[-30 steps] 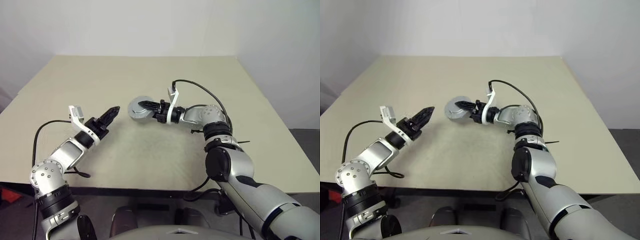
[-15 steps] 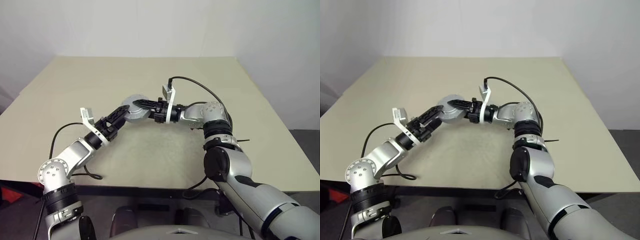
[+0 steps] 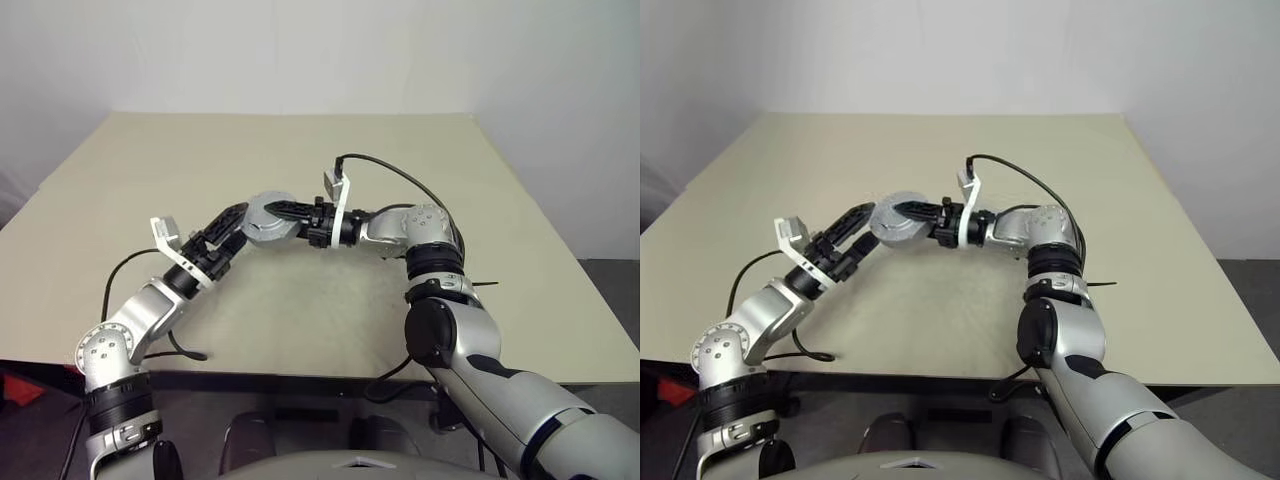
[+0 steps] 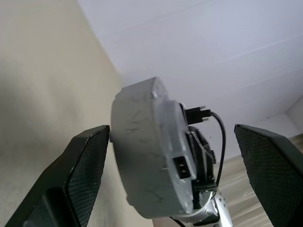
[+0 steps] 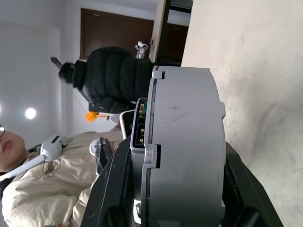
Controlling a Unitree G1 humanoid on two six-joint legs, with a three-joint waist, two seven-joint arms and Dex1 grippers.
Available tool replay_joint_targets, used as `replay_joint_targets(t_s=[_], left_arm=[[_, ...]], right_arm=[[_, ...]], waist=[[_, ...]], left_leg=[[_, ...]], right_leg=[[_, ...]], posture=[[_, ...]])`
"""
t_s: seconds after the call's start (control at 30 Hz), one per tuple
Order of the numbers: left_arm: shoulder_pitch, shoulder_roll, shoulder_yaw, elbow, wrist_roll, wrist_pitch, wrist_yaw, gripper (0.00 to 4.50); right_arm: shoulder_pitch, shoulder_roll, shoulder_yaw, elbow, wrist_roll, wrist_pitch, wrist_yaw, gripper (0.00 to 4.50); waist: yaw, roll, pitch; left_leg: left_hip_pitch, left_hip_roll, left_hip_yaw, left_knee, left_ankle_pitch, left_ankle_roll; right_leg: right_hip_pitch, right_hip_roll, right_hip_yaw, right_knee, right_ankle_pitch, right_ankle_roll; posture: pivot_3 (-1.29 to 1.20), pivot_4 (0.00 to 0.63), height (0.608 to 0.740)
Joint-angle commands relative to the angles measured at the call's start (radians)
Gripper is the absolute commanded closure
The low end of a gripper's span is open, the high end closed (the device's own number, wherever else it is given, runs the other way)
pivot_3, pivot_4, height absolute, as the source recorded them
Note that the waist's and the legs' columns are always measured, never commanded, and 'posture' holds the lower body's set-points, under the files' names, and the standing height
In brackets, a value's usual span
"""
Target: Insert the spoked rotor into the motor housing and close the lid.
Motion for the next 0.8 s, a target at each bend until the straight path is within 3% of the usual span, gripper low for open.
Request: replay_joint_targets(t_s=[0.03, 0.27, 0.4, 0.57, 0.77, 0.8], left_arm=[[0.004, 0.014, -0.013, -0.046, -0.048, -0.03, -0.005, 0.03], [0.003, 0.014, -0.05, -0.045, -0.048, -0.06, 0.0, 0.03], [-0.007, 0.014, -0.066, -0.029, -0.046, -0.075, 0.007, 0.9], [-0.011, 0.021, -0.077, -0.023, -0.053, -0.083, 0.008, 2.54], [-0.009, 0.031, -0.087, -0.021, -0.057, -0.086, 0.005, 2.54], [-0.008, 0.032, -0.087, -0.02, -0.057, -0.087, 0.005, 2.71]], right_arm=[[-0.042, -0.004, -0.008, -0.011, 0.035, -0.024, 0.016, 2.41], [-0.035, -0.007, 0.0, -0.019, 0.038, -0.022, 0.02, 2.41], [-0.033, -0.006, 0.0, -0.033, 0.046, -0.019, 0.022, 2.41], [-0.03, -0.001, -0.002, -0.049, 0.055, -0.015, 0.018, 2.41], [-0.029, 0.002, 0.0, -0.053, 0.058, -0.019, 0.015, 2.41], [-0.029, 0.002, 0.0, -0.054, 0.058, -0.021, 0.015, 2.41]], waist=[[0.0, 0.0, 0.0], [0.0, 0.0, 0.0], [0.0, 0.0, 0.0], [0.0, 0.0, 0.0], [0.0, -0.001, 0.0], [0.0, -0.001, 0.0]], left_leg=[[0.0, 0.0, 0.0, 0.0, 0.0, 0.0], [0.0, 0.0, 0.0, 0.0, 0.0, 0.0], [0.0, 0.0, 0.0, 0.0, 0.0, 0.0], [0.0, 0.0, 0.0, 0.0, 0.0, 0.0], [0.0, 0.0, 0.0, 0.001, 0.0, -0.001], [0.0, 0.0, 0.0, 0.001, 0.0, -0.001]], right_leg=[[0.0, 0.0, 0.0, 0.0, 0.0, 0.0], [0.0, 0.0, 0.0, 0.0, 0.0, 0.0], [0.0, 0.0, 0.0, 0.0, 0.0, 0.0], [0.0, 0.0, 0.0, 0.001, 0.0, 0.0], [0.0, 0.0, 0.0, 0.001, 0.0, 0.0], [0.0, 0.0, 0.0, 0.001, 0.0, 0.0]], posture=[[0.0, 0.0, 0.74], [0.0, 0.0, 0.74], [0.0, 0.0, 0.74], [0.0, 0.0, 0.74], [0.0, 0.0, 0.74], [0.0, 0.0, 0.74]])
